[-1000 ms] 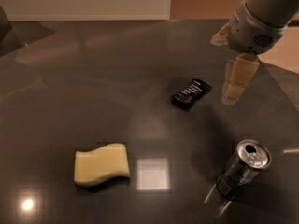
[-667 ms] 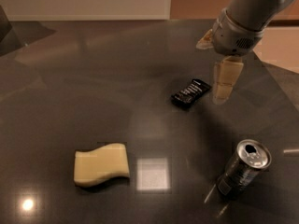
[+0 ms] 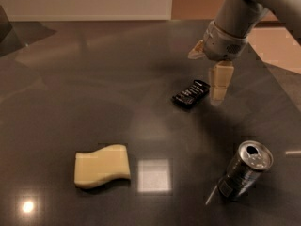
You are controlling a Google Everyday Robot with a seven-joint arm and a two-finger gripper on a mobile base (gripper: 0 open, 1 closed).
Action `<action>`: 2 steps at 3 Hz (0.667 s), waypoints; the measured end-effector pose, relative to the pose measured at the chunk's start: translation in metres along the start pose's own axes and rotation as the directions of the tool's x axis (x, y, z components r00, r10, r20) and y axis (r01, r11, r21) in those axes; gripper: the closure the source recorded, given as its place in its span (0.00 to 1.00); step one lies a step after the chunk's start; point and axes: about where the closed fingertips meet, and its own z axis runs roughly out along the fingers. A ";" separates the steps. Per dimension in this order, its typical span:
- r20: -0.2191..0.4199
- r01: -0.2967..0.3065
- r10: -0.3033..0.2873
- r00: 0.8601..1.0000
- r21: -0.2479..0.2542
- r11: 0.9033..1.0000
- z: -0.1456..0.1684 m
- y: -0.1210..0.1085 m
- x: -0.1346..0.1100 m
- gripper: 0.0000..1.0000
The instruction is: Move rxbar chocolate near sponge
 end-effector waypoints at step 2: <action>0.046 0.035 -0.033 0.998 -0.064 0.997 0.029 -0.012 0.011 0.00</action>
Offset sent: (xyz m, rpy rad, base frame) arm -0.0020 -0.0094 -0.0447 0.0174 0.1577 0.0934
